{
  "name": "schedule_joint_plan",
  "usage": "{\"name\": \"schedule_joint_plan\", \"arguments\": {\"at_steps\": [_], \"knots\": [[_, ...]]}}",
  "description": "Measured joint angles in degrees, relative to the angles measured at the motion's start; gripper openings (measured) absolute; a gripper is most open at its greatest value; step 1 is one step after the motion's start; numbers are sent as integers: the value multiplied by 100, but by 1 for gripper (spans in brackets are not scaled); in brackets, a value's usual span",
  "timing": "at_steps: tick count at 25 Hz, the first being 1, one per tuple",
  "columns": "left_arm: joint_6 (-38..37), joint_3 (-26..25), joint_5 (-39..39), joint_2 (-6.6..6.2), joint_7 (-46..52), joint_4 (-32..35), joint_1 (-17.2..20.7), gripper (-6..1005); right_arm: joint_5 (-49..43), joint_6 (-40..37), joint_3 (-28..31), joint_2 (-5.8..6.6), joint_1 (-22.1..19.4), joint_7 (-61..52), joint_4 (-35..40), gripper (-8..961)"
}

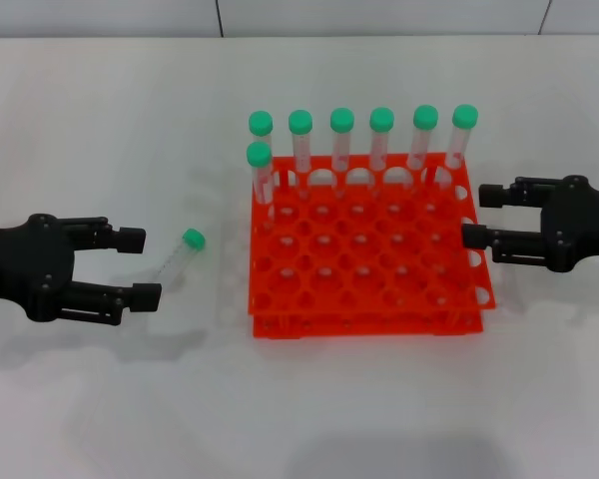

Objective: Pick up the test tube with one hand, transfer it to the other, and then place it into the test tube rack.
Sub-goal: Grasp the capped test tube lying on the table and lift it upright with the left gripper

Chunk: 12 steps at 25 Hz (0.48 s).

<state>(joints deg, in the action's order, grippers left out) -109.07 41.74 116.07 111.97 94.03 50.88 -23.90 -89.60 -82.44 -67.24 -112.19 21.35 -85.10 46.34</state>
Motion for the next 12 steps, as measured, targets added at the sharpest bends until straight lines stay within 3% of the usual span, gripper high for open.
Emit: {"name": "schedule_joint_plan", "arguments": {"at_steps": [12], "knots": [[4, -2, -14, 2, -19, 0, -2, 880, -55, -6, 10, -78, 60, 25, 30, 651]]}}
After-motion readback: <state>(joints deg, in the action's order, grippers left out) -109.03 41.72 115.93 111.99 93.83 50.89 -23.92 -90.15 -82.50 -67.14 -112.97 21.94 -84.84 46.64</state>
